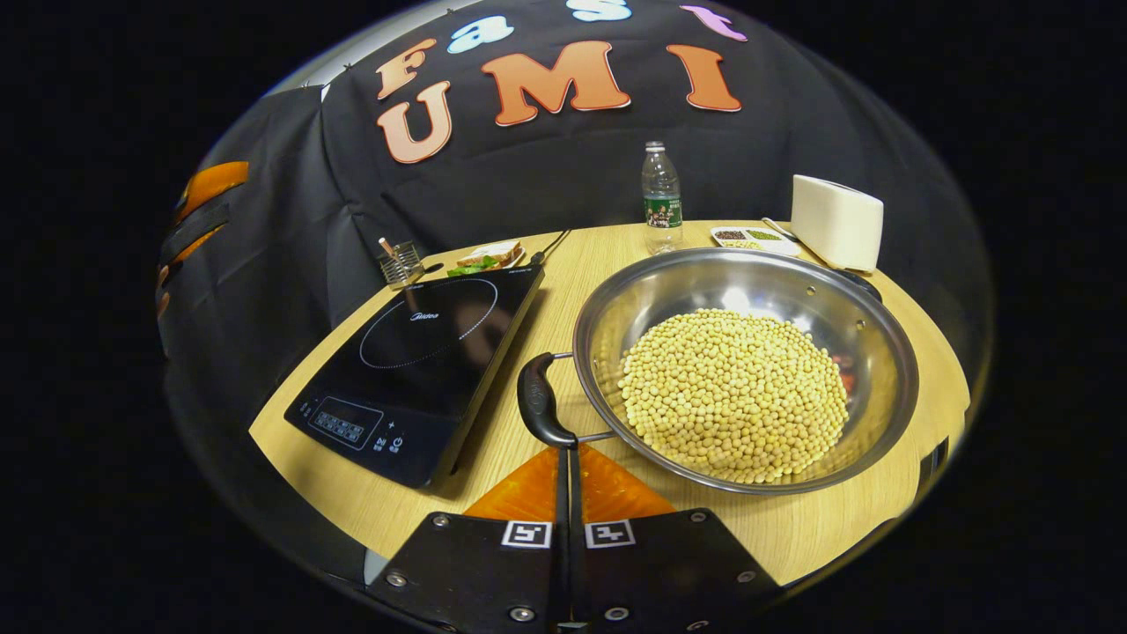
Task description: First push the handle of the pot to place it horizontally, then grasp the pot with both hands and set it on the induction cooktop.
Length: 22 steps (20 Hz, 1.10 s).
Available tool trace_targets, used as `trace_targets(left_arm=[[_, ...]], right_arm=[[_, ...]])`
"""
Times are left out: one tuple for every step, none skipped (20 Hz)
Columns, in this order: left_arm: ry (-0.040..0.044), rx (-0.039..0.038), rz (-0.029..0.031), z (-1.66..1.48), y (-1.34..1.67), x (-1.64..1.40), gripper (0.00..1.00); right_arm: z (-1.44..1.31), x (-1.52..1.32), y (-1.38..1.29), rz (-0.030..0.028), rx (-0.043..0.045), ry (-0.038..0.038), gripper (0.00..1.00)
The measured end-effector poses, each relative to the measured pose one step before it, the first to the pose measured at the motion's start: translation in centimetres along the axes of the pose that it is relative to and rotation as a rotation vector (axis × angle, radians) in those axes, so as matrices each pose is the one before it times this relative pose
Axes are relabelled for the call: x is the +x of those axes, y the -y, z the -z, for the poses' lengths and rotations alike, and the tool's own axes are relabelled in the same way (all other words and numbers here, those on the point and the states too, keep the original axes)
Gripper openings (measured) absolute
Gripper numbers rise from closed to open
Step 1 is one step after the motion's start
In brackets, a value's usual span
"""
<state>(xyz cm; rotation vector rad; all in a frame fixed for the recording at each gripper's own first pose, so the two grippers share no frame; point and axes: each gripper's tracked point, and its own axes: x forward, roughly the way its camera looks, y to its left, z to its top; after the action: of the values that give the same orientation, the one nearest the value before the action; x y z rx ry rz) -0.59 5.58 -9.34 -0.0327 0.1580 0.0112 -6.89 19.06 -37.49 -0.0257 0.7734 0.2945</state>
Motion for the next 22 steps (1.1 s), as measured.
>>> trace_targets(left_arm=[[-0.00739,0.00088,0.00124,0.259,0.029,0.091,0.97],[-0.00336,0.00079,0.00288,0.181,-0.043,0.075,0.97],[-0.00176,0.00113,0.00291,0.065,0.089,0.055,0.97],[-0.00145,0.00067,0.00279,0.079,-0.085,-0.087,0.97],[-0.00230,0.00057,0.00311,0.055,0.012,-0.101,0.97],[-0.00302,0.00052,0.00246,0.121,0.034,0.147,0.97],[-0.00381,0.00079,0.00160,0.124,-0.021,0.139,0.97],[-0.00500,0.00106,0.00143,0.272,0.091,0.171,0.97],[-0.00448,-0.00005,0.00226,0.190,0.131,0.161,0.97],[-0.00471,-0.00068,0.00318,0.236,0.143,0.113,0.97],[-0.00416,-0.00087,0.00365,0.136,0.198,0.133,0.97],[-0.00381,-0.00054,0.00440,0.146,0.075,0.121,0.97],[-0.00408,-0.00055,0.00460,0.173,0.202,0.090,0.97],[-0.00294,-0.00116,0.00521,0.134,0.202,0.057,0.97],[-0.00247,-0.00290,0.00488,0.029,0.242,0.065,0.97],[-0.00107,-0.00396,0.00364,-0.045,0.163,0.101,0.97],[0.00125,-0.00327,0.00409,-0.051,0.149,0.008,0.97],[0.00360,-0.00149,0.00276,-0.097,0.184,0.014,0.97],[0.00224,0.00048,-0.00001,-0.095,0.088,0.132,0.97],[0.00045,0.00012,-0.00107,0.071,0.134,0.211,0.97],[-0.00232,-0.00067,0.00327,0.086,0.370,0.294,0.97],[-0.00433,-0.00099,0.00816,0.190,0.690,0.196,0.97]], right_arm=[[-0.298,0.358,-0.200,0.00533,0.00247,0.00035,0.00],[-0.157,0.363,-0.211,0.00694,0.00293,0.00053,0.00],[-0.418,0.406,-0.081,0.00857,-0.00143,0.00268,0.00],[-0.048,0.378,-0.249,0.00613,-0.00416,0.00091,0.00],[-0.385,0.459,-0.131,0.00514,-0.00338,0.00306,0.00],[-0.088,0.209,-0.190,0.00197,0.00380,0.00186,0.00],[-0.253,0.313,-0.176,-0.00070,0.00700,-0.00075,0.00],[-0.175,0.404,-0.091,-0.00176,0.01001,0.00004,0.00],[-0.253,0.338,-0.176,-0.00303,0.01071,-0.00161,0.00],[-0.028,0.254,-0.148,-0.00432,0.01045,-0.00183,0.00],[-0.232,0.305,-0.073,-0.00499,0.00853,-0.00249,0.00],[0.017,0.189,-0.200,-0.00385,0.00730,-0.00123,0.00],[-0.208,0.371,-0.094,-0.00259,0.00400,-0.00217,0.00],[-0.181,0.211,-0.049,-0.00109,0.00142,-0.00017,0.00],[-0.153,0.310,-0.127,-0.00165,-0.00249,-0.00505,0.00],[0.129,0.044,-0.174,-0.00020,-0.00754,-0.00952,0.00],[-0.095,-0.217,-0.070,-0.00454,-0.00754,0.00094,0.00],[0.248,-0.521,0.000,-0.00692,-0.00942,-0.00195,0.00],[-0.020,-0.671,0.062,-0.00874,-0.00414,0.00318,0.00],[-0.108,-0.786,0.061,-0.01198,0.00009,0.00658,0.00],[-0.337,-0.777,0.038,-0.01082,0.00112,0.00875,0.00],[-0.243,-0.817,0.014,-0.01034,0.00040,0.01297,0.00]])
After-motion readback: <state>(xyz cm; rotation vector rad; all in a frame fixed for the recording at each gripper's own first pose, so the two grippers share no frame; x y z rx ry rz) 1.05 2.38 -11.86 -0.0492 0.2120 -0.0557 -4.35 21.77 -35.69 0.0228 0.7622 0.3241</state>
